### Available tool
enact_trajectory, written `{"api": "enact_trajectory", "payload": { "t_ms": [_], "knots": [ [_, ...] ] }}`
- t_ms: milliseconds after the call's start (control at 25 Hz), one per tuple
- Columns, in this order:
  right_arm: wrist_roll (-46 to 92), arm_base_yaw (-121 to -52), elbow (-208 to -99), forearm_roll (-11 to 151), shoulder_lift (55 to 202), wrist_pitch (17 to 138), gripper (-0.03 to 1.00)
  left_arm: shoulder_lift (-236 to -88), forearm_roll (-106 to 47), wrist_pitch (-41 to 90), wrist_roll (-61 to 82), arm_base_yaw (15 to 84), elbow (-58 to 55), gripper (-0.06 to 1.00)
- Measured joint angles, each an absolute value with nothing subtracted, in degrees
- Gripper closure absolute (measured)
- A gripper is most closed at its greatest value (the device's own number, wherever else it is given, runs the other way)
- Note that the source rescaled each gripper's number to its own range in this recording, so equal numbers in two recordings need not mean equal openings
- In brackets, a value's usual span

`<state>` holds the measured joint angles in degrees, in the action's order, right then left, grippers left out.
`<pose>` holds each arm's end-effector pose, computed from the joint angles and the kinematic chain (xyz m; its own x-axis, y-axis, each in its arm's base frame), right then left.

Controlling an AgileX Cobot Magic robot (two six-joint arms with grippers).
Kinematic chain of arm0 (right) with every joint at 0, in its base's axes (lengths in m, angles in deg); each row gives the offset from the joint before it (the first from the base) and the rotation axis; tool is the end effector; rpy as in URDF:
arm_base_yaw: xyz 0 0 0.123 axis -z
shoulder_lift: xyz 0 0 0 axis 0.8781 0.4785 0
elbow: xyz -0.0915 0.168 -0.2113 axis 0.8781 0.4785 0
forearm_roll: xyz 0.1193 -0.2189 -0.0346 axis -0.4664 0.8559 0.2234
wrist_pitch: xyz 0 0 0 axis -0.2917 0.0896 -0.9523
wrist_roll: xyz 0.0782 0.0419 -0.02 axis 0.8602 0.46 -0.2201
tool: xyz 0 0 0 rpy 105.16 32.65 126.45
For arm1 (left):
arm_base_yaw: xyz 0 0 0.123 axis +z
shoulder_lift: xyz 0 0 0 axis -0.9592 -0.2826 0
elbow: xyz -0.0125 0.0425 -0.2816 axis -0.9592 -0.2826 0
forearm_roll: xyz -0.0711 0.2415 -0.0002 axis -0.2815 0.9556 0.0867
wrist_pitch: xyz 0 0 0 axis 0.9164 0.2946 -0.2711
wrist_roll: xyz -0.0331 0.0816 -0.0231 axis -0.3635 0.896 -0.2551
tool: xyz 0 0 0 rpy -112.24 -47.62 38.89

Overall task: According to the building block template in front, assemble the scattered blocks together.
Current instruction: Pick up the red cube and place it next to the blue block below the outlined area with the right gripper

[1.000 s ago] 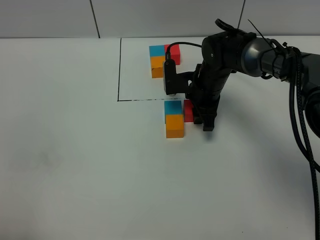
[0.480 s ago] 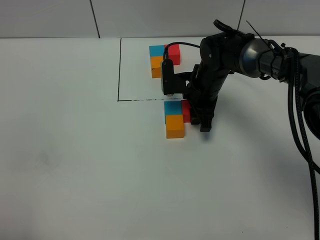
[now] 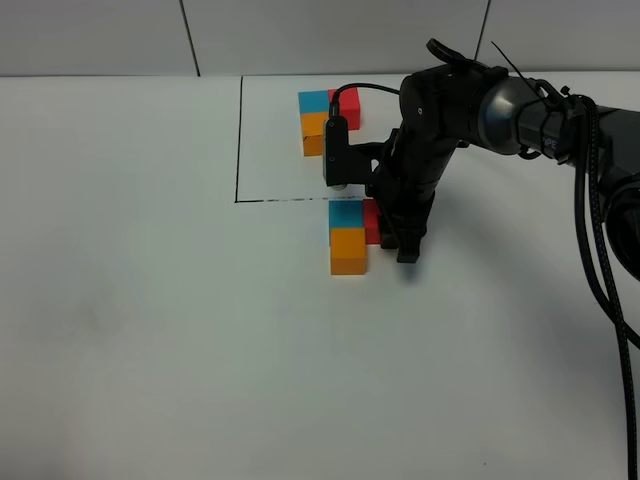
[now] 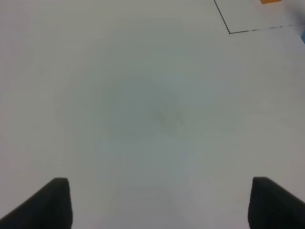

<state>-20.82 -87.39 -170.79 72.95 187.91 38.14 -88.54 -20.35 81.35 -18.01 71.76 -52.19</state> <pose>0.4151 0.2086 0.1105 0.0127 -0.9897 -0.1423 -0.9884 0.0091 -0.1514 -0.0068 -0.0061 0.2791 -0.4381 0.0778 -0.8956 0.1221 0.9922 0.0264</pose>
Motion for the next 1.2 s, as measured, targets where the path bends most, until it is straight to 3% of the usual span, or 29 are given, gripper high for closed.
{"api": "enact_trajectory", "payload": {
  "t_ms": [1200],
  "knots": [
    [-22.79,-87.39,-170.95,72.84,188.01,37.85,0.95,-88.54,-20.35,81.35,-18.01,71.76,-52.19,0.18]
  ]
}}
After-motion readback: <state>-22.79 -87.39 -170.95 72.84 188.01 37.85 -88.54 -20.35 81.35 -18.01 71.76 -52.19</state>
